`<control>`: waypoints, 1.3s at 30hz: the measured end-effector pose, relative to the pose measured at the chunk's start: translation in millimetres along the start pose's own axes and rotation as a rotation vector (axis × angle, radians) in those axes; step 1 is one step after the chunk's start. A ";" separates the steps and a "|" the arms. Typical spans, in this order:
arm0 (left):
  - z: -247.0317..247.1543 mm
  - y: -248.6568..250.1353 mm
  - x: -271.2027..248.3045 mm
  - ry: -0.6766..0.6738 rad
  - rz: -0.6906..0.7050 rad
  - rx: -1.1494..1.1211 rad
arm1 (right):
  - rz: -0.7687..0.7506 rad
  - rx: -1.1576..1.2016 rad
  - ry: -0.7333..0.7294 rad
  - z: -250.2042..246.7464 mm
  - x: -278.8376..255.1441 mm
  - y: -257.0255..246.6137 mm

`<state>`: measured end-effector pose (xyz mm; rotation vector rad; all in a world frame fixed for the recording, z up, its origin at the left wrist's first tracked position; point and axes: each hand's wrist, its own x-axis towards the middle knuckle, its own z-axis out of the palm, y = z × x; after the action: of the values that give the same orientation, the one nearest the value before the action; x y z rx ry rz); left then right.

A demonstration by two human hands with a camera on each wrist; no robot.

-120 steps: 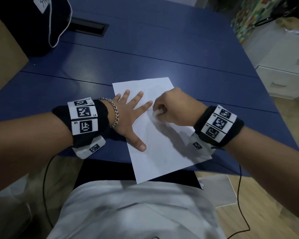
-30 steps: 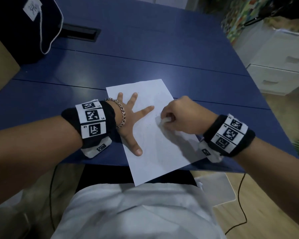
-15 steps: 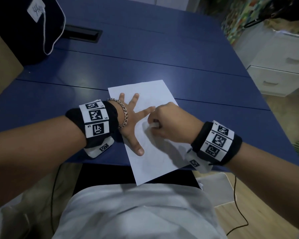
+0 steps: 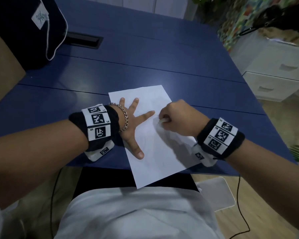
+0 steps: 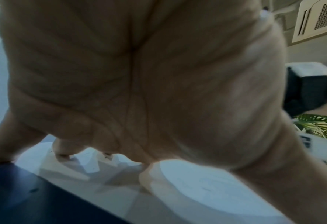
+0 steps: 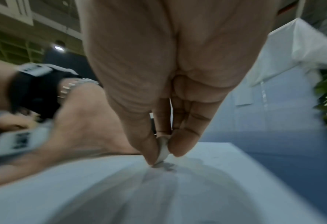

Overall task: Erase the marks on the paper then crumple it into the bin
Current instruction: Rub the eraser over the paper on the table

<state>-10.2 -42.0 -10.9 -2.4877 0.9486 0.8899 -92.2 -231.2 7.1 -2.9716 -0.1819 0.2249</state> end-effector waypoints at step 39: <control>-2.2 1.2 13.3 0.071 0.150 0.049 | -0.207 0.011 -0.135 -4.9 -16.1 2.7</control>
<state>-2.4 -50.4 -18.1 -2.4470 1.1791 0.8180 -106.9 -236.6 13.8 -2.8994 -0.4992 0.3981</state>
